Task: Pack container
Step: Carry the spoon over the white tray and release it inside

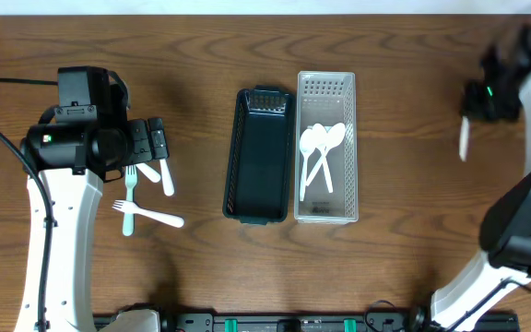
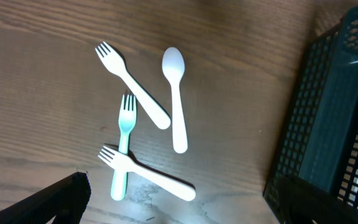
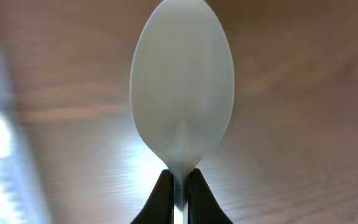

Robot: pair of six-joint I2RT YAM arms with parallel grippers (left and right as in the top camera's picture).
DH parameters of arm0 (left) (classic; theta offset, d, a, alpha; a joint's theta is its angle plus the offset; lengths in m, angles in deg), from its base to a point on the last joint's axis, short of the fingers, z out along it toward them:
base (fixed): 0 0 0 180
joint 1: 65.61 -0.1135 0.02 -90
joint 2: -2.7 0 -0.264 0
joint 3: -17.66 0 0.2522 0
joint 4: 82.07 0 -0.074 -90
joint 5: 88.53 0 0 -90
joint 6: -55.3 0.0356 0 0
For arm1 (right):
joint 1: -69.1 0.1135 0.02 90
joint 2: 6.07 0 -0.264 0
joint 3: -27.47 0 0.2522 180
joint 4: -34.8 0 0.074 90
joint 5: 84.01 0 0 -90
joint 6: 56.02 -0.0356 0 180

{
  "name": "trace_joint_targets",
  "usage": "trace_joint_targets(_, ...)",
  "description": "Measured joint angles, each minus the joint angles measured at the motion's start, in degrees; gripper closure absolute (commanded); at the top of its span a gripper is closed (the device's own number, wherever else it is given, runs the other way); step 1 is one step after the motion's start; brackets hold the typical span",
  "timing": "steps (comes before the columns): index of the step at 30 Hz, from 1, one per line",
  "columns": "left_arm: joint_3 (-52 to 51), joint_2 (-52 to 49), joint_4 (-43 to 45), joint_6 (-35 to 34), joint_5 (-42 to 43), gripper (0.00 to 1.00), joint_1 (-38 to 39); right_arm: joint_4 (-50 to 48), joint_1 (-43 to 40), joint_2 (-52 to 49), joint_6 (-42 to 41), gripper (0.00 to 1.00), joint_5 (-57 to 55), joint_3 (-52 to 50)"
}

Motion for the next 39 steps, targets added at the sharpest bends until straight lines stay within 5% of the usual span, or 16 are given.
trace_joint_targets(5, 0.00, 0.00, 0.00, -0.02, 0.00, 0.02, 0.00, 3.93, 14.08, 4.39, -7.76, 0.99, 0.52, 10.93)
trace_joint_targets(14, 0.00, 0.00, 0.00, -0.02, 0.00, 0.02, 0.00, 3.50, 32.33, 1.36, -21.33, 0.99, 0.07, 10.62)
trace_joint_targets(30, 0.00, 0.00, -0.33, 0.00, 0.00, 0.02, 0.00, 6.88, 40.39, -19.45, -29.44, 0.99, -2.10, 9.64)
trace_joint_targets(31, 0.00, 0.00, -0.31, -0.02, 0.00, 0.02, 0.00, 6.91, 40.39, -19.78, -29.53, 0.96, -2.14, 9.57)
trace_joint_targets(32, 0.00, 0.00, -0.35, -0.02, 0.00, 0.02, 0.00, 6.93, 40.39, -19.85, -29.64, 0.83, -2.19, 9.51)
trace_joint_targets(34, 0.00, 0.00, -0.42, 0.00, 0.00, 0.02, 0.00, 6.95, 40.39, -19.82, -29.68, 0.41, -2.21, 9.49)
trace_joint_targets(39, 0.00, 0.00, -0.48, -0.02, 0.00, 0.02, 0.00, 7.06, 40.33, -19.82, -28.41, 0.38, -2.38, 9.46)
